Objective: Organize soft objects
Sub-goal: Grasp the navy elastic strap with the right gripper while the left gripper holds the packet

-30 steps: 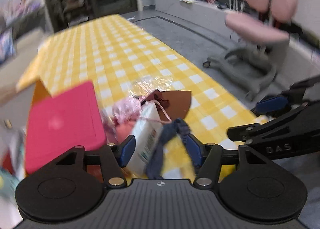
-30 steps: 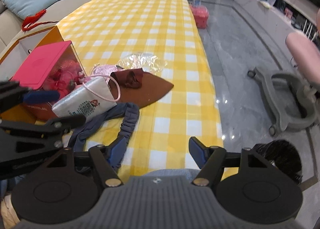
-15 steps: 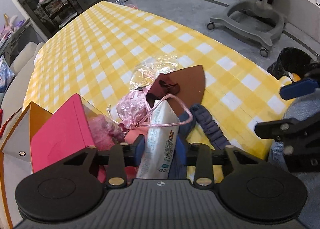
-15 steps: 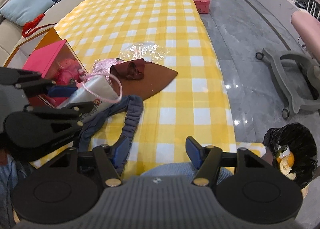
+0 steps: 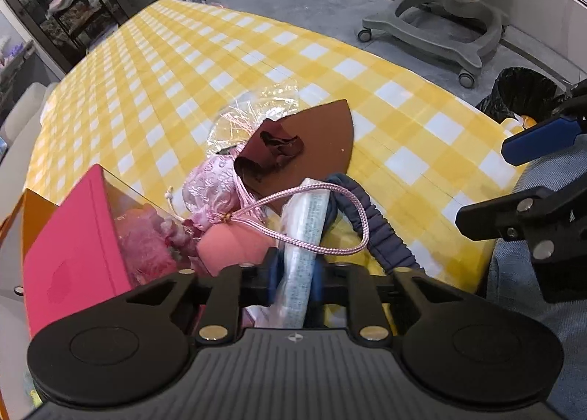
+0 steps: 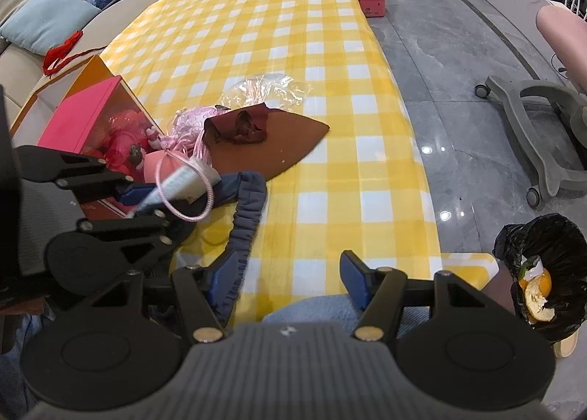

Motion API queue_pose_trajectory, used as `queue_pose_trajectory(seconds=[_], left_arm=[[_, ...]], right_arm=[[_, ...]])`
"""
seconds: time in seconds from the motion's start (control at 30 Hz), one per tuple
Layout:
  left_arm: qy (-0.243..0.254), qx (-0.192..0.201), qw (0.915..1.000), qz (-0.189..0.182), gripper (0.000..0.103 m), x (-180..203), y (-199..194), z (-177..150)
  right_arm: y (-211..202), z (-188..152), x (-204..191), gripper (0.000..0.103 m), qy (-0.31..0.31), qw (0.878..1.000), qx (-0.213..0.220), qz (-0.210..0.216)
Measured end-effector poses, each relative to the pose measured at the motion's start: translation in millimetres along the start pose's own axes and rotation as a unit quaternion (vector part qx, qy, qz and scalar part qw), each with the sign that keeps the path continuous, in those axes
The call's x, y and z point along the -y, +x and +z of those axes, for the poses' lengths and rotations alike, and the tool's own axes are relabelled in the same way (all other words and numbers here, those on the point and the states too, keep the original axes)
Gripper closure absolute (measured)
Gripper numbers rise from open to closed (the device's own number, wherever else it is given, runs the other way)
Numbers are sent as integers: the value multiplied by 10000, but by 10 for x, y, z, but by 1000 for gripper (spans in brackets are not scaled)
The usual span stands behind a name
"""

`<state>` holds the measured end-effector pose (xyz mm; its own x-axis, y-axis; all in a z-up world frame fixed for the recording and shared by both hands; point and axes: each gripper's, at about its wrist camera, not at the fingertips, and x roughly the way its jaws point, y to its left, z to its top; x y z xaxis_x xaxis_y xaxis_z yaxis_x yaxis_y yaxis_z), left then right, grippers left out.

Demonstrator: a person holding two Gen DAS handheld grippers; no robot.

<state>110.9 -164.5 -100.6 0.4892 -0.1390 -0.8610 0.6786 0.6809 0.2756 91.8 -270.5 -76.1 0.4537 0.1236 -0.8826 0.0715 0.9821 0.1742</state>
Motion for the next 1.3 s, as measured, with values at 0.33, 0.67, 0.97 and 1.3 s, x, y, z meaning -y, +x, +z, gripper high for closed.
queue_pose_trajectory(seconds=[0.33,0.67,0.97,1.3], left_arm=[[-1038,174,9908,-854,92,-285,-497,-166],[-1717,-359,9830,-543,92,-551,-544,-655],[-2036,-313,9776,-422,92,-724,-541,-869],[-2238,-306,9722,-612,92,-765,-467,-954]], right_arm=[[8,12,-132,25,-412,9991,-71,-17],[277,99,-534,3,-866,9932,-693,343],[764,127,-700,3,81,9924,-1152,420],[891,30,-1003,2,-389,9936,-1054,111]])
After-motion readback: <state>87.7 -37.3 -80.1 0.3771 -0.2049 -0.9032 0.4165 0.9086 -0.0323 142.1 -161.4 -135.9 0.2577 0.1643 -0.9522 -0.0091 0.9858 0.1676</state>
